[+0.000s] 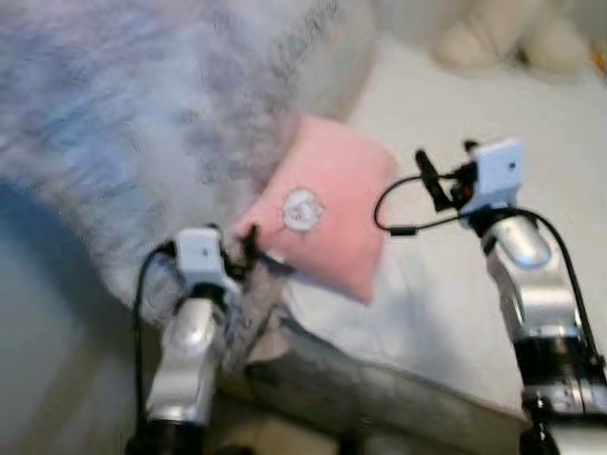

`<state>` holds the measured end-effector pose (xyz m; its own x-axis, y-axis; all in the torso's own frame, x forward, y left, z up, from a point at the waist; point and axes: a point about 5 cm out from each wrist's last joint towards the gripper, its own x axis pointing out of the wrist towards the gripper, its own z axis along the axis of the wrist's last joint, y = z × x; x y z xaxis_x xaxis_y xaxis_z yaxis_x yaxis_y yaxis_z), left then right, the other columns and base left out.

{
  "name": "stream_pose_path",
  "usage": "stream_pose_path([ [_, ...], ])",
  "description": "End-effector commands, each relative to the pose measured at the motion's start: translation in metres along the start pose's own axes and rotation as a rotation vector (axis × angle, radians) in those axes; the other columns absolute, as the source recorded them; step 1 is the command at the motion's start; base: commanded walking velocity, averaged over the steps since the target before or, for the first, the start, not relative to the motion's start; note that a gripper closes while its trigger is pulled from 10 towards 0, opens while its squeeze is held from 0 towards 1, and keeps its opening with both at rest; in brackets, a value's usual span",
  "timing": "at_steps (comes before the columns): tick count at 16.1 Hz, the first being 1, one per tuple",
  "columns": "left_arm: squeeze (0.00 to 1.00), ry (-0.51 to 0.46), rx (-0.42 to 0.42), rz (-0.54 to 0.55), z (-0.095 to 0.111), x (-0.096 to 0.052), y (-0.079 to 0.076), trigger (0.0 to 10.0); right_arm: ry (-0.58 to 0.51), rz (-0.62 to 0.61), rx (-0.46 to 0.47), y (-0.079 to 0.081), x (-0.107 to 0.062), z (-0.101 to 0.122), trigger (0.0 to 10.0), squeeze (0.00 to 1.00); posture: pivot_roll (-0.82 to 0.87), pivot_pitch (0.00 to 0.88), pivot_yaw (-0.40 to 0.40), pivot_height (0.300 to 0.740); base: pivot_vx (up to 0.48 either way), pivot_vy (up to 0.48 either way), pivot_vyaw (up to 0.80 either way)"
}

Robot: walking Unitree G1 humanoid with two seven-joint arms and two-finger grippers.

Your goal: Clean up the room

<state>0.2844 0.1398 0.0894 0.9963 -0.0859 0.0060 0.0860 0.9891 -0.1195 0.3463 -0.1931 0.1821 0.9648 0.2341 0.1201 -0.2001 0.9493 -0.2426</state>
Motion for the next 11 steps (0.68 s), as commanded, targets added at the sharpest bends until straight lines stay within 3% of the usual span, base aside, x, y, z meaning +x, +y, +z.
stream_pose_path([
  [1,0.00,0.041,0.017,0.032,-0.008,0.001,0.005,10.0,0.033,0.051,0.020,0.009,0.006,-0.003,10.0,1.00,-0.19,0.000,-0.013,0.740,0.000,0.000,0.00],
  [2,0.00,0.037,0.018,0.061,-0.009,0.002,0.010,10.0,0.070,0.078,0.038,0.013,0.010,-0.009,10.0,1.00,-0.18,0.000,-0.016,0.740,0.000,0.000,0.00],
  [3,0.00,0.040,0.018,0.051,-0.009,0.004,0.010,10.0,0.105,0.090,0.060,0.018,0.012,-0.016,10.0,0.00,-0.19,0.000,-0.015,0.740,0.000,0.000,0.00],
  [5,0.00,0.023,0.008,0.002,-0.003,0.009,0.005,10.0,0.157,0.080,0.125,0.026,0.013,-0.029,10.0,0.00,-0.18,0.000,-0.005,0.740,0.000,-0.480,0.00],
  [11,0.00,0.014,0.008,-0.093,-0.002,0.011,-0.005,10.0,0.163,0.070,0.126,0.042,0.004,-0.043,10.0,0.00,-0.20,0.000,0.075,0.740,0.000,-0.480,0.00],
])
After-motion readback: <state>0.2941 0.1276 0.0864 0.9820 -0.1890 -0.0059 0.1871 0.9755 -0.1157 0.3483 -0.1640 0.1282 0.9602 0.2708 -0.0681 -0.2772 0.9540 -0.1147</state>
